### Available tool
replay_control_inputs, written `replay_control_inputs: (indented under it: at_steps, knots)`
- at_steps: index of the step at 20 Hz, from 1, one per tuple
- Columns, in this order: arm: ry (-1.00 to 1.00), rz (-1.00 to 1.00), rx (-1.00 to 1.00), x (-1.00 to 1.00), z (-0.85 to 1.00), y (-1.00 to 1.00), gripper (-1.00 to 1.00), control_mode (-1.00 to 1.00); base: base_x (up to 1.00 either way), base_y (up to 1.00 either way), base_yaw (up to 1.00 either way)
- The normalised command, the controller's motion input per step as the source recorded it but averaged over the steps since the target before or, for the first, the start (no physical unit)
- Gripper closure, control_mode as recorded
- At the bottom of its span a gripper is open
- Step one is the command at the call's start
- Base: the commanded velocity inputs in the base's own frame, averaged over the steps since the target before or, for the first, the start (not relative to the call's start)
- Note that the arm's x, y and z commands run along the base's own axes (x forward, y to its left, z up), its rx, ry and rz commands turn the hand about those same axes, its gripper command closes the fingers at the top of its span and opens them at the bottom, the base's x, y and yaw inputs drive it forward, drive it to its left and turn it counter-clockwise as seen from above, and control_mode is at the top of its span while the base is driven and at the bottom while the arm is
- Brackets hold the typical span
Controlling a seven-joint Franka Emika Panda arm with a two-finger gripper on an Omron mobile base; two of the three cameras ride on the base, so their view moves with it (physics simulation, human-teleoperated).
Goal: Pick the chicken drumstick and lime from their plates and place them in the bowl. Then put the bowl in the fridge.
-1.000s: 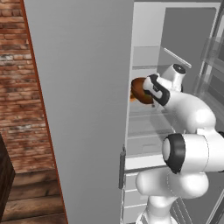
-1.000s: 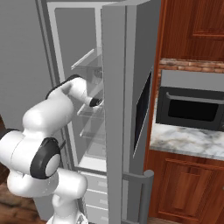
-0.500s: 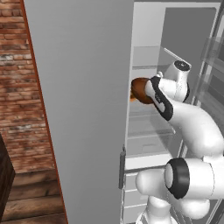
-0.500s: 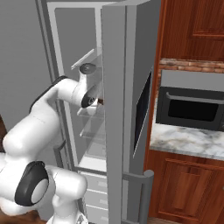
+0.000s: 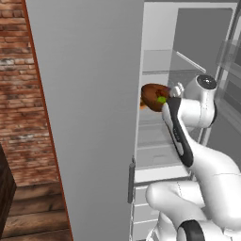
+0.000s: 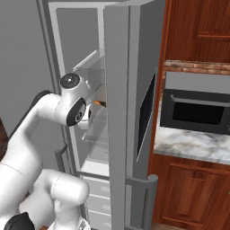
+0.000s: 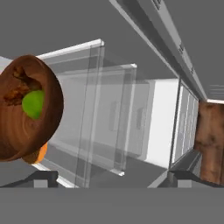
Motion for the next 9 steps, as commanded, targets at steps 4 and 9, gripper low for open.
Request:
replay_control_inputs:
  at_steps: [4, 9]
  knots:
    - [-0.09, 0.0, -0.14, -0.94, 0.0, 0.24, -1.0, -1.0, 0.0, 0.0, 0.0]
    - [-0.01, 0.1, -0.23, -0.86, 0.0, 0.27, -1.0, -1.0, 0.0, 0.0, 0.0]
